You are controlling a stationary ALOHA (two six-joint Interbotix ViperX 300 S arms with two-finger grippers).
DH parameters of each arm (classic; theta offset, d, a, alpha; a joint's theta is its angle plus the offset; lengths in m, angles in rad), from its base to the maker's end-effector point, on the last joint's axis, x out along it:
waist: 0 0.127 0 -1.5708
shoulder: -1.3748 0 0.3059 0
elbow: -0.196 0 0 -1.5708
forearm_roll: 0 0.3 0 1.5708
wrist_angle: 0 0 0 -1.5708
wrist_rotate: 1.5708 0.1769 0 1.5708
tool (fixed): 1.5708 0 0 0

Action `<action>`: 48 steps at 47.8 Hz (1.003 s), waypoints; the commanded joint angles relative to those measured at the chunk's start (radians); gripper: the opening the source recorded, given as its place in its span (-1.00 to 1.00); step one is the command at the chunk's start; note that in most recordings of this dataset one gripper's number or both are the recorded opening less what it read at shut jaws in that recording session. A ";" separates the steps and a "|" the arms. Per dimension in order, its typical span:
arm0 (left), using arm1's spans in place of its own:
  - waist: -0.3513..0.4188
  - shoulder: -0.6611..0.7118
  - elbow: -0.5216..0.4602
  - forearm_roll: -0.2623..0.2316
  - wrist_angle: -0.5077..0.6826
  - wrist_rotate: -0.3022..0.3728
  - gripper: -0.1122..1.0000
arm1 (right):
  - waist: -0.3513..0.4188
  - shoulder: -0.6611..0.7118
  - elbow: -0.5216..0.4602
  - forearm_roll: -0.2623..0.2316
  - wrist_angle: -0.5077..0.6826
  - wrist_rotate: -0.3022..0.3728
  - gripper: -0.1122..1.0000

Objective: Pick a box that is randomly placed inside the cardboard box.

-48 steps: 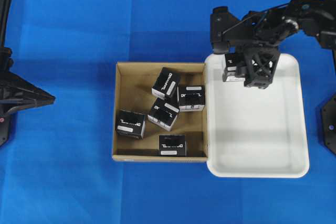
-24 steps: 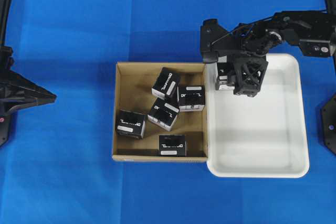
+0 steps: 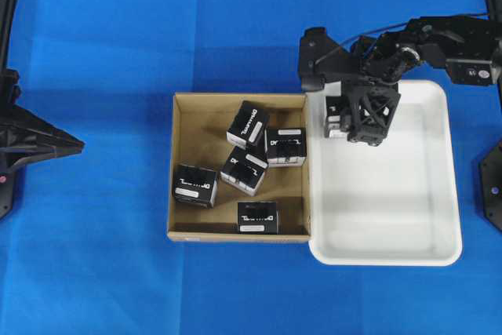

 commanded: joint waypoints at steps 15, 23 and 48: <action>-0.018 0.008 -0.023 0.002 -0.005 -0.037 -0.92 | -0.002 -0.150 -0.069 0.006 0.006 0.058 0.99; -0.018 0.011 -0.021 0.002 -0.005 -0.040 -0.92 | 0.006 -0.256 -0.089 0.008 0.023 0.063 0.99; -0.015 0.006 -0.014 0.002 -0.005 -0.038 -0.92 | 0.083 -0.675 0.063 0.078 -0.272 0.241 0.99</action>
